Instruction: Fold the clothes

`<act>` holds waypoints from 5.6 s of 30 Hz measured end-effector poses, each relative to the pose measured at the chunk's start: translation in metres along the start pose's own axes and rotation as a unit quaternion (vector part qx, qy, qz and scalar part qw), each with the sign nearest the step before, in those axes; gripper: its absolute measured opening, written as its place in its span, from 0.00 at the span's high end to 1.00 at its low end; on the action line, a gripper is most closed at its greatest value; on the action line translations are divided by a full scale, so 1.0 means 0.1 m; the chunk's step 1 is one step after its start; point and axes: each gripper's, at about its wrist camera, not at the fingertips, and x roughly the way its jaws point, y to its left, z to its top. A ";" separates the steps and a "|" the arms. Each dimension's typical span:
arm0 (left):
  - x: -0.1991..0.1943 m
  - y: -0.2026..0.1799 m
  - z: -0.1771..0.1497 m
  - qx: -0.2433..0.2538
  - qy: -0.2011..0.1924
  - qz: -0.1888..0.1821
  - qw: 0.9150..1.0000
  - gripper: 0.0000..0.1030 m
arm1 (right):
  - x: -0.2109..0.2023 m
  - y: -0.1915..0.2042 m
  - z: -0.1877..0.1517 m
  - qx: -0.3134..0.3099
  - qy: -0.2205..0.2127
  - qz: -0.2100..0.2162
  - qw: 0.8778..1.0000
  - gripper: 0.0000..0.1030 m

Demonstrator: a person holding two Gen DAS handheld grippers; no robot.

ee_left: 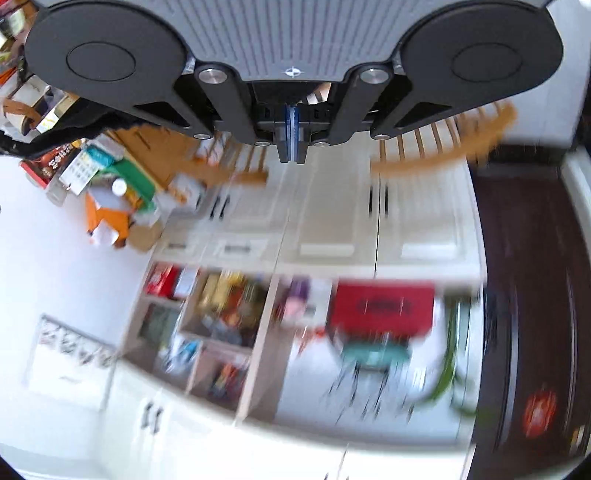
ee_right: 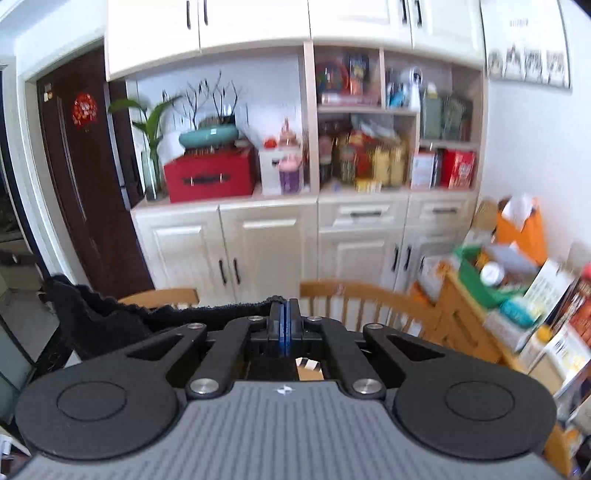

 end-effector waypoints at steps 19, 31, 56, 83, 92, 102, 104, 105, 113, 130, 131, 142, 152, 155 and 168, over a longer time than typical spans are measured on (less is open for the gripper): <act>1.63 -0.15 -4.44 0.021 0.287 -0.100 0.952 0.94 | 0.66 0.23 -4.83 0.029 0.339 0.074 0.938 1.00; 3.02 -0.09 -4.13 -0.063 0.220 -0.055 0.972 0.69 | 0.84 -0.24 -4.81 0.242 0.214 -0.046 0.945 0.83; 3.28 -0.02 -4.07 -0.055 0.241 -0.074 0.966 0.94 | 1.21 0.00 -4.72 0.195 0.223 -0.048 0.954 0.95; -0.23 0.49 -5.72 -0.109 0.298 0.013 0.948 0.94 | -0.03 -0.03 -5.13 0.125 0.364 0.044 0.922 0.95; -0.30 0.57 -5.74 -0.130 0.283 0.024 0.950 0.93 | -0.19 -0.17 -5.21 0.135 0.354 0.016 0.925 0.97; -0.14 0.48 -5.82 -0.134 0.273 0.025 0.952 0.59 | 0.08 -0.04 -5.17 0.180 0.335 0.022 0.925 0.67; -0.10 0.41 -5.88 -0.128 0.261 0.024 0.957 0.60 | 0.13 0.03 -5.19 0.171 0.335 0.027 0.926 0.91; -0.08 0.37 -5.90 -0.117 0.256 0.026 0.959 0.71 | 0.15 0.06 -5.19 0.163 0.333 0.029 0.928 0.95; -0.17 0.26 -5.90 -0.108 0.285 0.018 0.952 0.92 | -0.02 0.00 -5.18 0.103 0.349 -0.007 0.931 0.97; 0.22 0.59 -5.03 -0.040 0.239 -0.005 0.970 0.48 | 0.17 -0.31 -4.14 0.011 0.264 0.001 0.964 0.71; 0.42 0.57 -4.92 -0.019 0.233 -0.010 0.972 0.48 | 0.29 -0.31 -3.99 -0.007 0.243 0.004 0.970 0.71; 2.49 0.33 -3.92 0.210 0.182 -0.057 0.959 0.43 | 2.48 -0.11 -3.08 -0.118 0.208 0.054 0.970 0.64; 3.08 0.22 -4.25 0.311 0.234 -0.137 0.911 0.42 | 3.67 0.09 -3.17 -0.203 0.273 0.082 0.937 0.52; 3.03 0.29 -4.26 0.258 0.266 -0.177 0.912 0.70 | 3.77 0.18 -3.27 -0.236 0.315 0.116 0.912 0.58; 2.67 0.77 -4.18 0.054 0.220 -0.087 0.970 0.93 | 3.55 0.15 -3.15 -0.191 0.271 0.100 0.938 0.98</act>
